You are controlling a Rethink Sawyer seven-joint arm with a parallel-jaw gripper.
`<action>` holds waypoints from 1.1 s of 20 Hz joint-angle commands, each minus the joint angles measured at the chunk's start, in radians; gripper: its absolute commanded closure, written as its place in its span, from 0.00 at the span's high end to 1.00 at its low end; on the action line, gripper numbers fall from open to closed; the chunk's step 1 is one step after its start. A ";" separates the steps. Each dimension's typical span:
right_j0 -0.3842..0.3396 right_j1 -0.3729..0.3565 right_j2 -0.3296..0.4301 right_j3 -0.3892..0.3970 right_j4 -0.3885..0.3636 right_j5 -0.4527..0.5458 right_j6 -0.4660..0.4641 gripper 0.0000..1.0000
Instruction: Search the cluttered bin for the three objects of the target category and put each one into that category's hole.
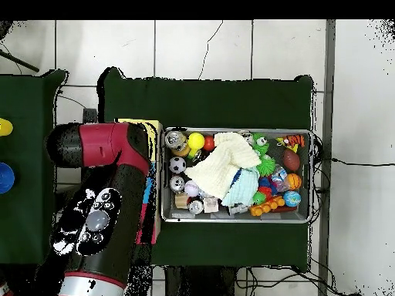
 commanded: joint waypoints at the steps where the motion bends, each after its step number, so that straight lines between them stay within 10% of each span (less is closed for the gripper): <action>1: -0.004 0.068 0.048 0.062 0.049 0.007 0.283 0.00; 22: 0.047 0.084 0.006 0.093 0.100 0.015 0.323 0.00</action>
